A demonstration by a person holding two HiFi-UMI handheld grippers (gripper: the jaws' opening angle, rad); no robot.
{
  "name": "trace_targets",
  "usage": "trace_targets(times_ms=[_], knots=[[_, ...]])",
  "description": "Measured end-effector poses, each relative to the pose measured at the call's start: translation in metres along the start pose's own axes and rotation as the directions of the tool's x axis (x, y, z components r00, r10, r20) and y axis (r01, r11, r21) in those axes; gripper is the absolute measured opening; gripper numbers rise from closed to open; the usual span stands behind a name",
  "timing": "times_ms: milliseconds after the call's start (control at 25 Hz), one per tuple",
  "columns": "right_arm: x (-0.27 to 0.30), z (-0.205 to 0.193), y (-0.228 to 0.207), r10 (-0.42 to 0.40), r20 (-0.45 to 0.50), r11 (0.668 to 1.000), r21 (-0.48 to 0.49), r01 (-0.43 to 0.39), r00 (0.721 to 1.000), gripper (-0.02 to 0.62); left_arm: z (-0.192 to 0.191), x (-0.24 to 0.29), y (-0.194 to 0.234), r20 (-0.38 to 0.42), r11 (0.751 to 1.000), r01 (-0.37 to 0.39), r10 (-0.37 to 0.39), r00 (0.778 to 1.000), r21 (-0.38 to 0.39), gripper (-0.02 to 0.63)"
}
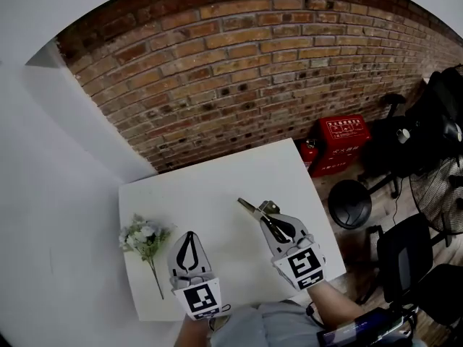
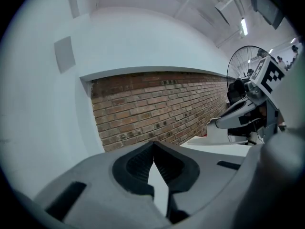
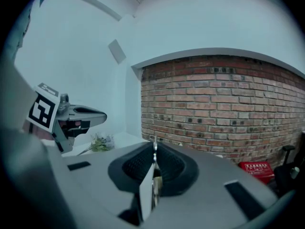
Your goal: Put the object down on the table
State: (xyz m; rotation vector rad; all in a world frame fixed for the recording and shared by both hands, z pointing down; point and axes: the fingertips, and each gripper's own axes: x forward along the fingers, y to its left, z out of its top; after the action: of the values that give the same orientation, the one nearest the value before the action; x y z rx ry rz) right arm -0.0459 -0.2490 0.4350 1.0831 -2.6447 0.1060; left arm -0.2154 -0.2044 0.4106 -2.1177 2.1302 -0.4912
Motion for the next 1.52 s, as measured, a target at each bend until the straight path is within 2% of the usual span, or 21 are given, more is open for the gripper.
trace_targets(times_ms=[320, 480, 800, 1520], knots=[[0.013, -0.037, -0.004, -0.006, -0.07, 1.0, 0.028, 0.008, 0.998, 0.031, -0.021, 0.013, -0.003, -0.033, 1.0, 0.031, -0.031, 0.999, -0.006, 0.009], [0.018, -0.059, -0.004, -0.005, -0.106, 0.999, 0.046, 0.009, 0.994, 0.031, -0.029, 0.015, -0.007, -0.07, 0.999, 0.037, -0.04, 0.997, -0.038, 0.009], [0.026, -0.099, -0.006, -0.011, -0.167, 0.997, 0.071, 0.024, 0.986, 0.031, -0.046, 0.02, -0.007, -0.074, 0.998, 0.054, -0.055, 0.996, -0.02, 0.009], [0.037, -0.148, -0.013, -0.025, -0.245, 0.995, 0.086, 0.048, 0.969, 0.032, -0.064, 0.031, -0.009, -0.11, 0.997, 0.075, -0.077, 0.991, -0.022, 0.009]])
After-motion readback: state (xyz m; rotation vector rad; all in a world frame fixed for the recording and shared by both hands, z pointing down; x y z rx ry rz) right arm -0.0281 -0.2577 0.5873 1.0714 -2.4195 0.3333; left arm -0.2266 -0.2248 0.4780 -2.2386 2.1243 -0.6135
